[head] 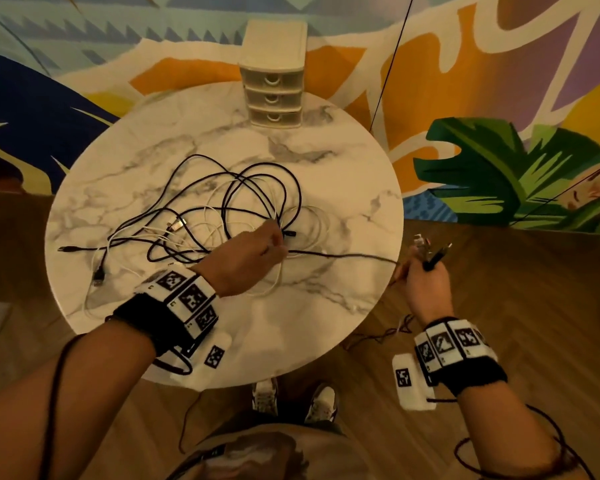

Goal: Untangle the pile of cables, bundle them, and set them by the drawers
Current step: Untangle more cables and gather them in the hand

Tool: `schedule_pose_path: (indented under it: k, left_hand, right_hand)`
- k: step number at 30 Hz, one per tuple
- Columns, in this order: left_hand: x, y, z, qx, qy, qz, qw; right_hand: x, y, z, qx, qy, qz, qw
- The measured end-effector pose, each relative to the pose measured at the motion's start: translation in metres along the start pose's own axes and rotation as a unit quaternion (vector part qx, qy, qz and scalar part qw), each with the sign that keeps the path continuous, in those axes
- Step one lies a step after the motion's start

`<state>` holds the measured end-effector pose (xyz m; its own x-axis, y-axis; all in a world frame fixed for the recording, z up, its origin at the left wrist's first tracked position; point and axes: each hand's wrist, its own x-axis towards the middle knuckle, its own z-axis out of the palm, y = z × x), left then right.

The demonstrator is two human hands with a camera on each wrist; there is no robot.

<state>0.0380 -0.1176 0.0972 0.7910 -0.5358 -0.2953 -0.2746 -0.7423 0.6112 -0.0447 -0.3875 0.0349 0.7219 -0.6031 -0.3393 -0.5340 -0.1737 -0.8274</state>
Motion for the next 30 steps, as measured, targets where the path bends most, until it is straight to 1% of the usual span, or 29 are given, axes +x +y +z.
schedule_pose_path:
  k: [1,2,3,4,5,6,7,8,9,10,11,12,13,15,16,18,20,23,27,30]
  left_hand:
    - [0.000,0.011,0.000,0.031,-0.022,0.005,0.999]
    - [0.000,0.024,0.002,0.064,-0.038,0.022,0.997]
    - [0.001,0.036,0.004,0.082,-0.046,0.046,0.995]
    - [0.002,0.048,0.005,0.076,-0.039,0.070,0.994]
    - [0.004,0.058,0.005,0.048,-0.019,0.085,0.995]
    - [0.007,0.067,0.004,-0.008,0.004,0.088,0.996]
    - [0.009,0.073,0.003,-0.085,0.020,0.079,0.993]
    - [0.010,0.079,0.001,-0.173,0.022,0.067,0.982]
    - [0.010,0.085,0.001,-0.252,0.015,0.062,0.966]
    - [0.009,0.088,0.002,-0.307,0.011,0.062,0.950]
    - [0.008,0.089,0.006,-0.327,0.014,0.064,0.943]
    - [0.009,0.090,0.010,-0.323,0.024,0.064,0.944]
    - [0.011,0.088,0.016,-0.299,0.042,0.065,0.951]
    - [0.017,0.084,0.024,-0.229,0.077,0.078,0.967]
    - [0.019,0.085,0.026,-0.200,0.079,0.093,0.972]
    - [0.019,0.091,0.031,-0.168,0.063,0.123,0.976]
    - [0.016,0.100,0.035,-0.178,0.068,0.144,0.971]
    - [0.014,0.112,0.038,-0.220,0.088,0.164,0.957]
    - [0.010,0.119,0.047,-0.217,0.096,0.189,0.953]
    - [0.008,0.118,0.056,-0.231,0.116,0.199,0.945]
  right_hand:
    - [-0.008,-0.008,0.003,0.020,-0.028,-0.042,0.999]
    - [-0.016,-0.017,0.009,0.026,-0.076,-0.086,0.993]
    - [-0.023,-0.024,0.015,0.015,-0.128,-0.124,0.984]
    - [-0.031,-0.031,0.021,-0.006,-0.176,-0.153,0.973]
    - [-0.035,-0.034,0.026,-0.026,-0.216,-0.165,0.962]
    - [-0.040,-0.038,0.028,-0.036,-0.242,-0.166,0.955]
    - [-0.042,-0.039,0.029,-0.034,-0.251,-0.155,0.955]
    - [-0.045,-0.041,0.028,-0.022,-0.248,-0.147,0.957]
    - [-0.046,-0.041,0.026,-0.010,-0.238,-0.139,0.961]
    - [-0.047,-0.042,0.024,-0.006,-0.233,-0.136,0.963]
    - [-0.047,-0.042,0.022,-0.004,-0.231,-0.133,0.964]
    - [-0.046,-0.041,0.021,-0.007,-0.233,-0.134,0.963]
    - [-0.045,-0.039,0.020,-0.008,-0.233,-0.136,0.963]
    - [-0.047,-0.037,0.015,0.009,-0.225,-0.129,0.966]
    - [-0.048,-0.038,0.011,0.025,-0.224,-0.120,0.967]
    - [-0.050,-0.042,0.005,0.058,-0.235,-0.101,0.965]
    - [-0.054,-0.048,-0.002,0.059,-0.252,-0.100,0.961]
    - [-0.055,-0.051,-0.008,0.036,-0.264,-0.108,0.958]
    - [-0.058,-0.055,-0.013,0.024,-0.264,-0.108,0.958]
    - [-0.067,-0.053,-0.020,0.027,-0.251,-0.144,0.957]
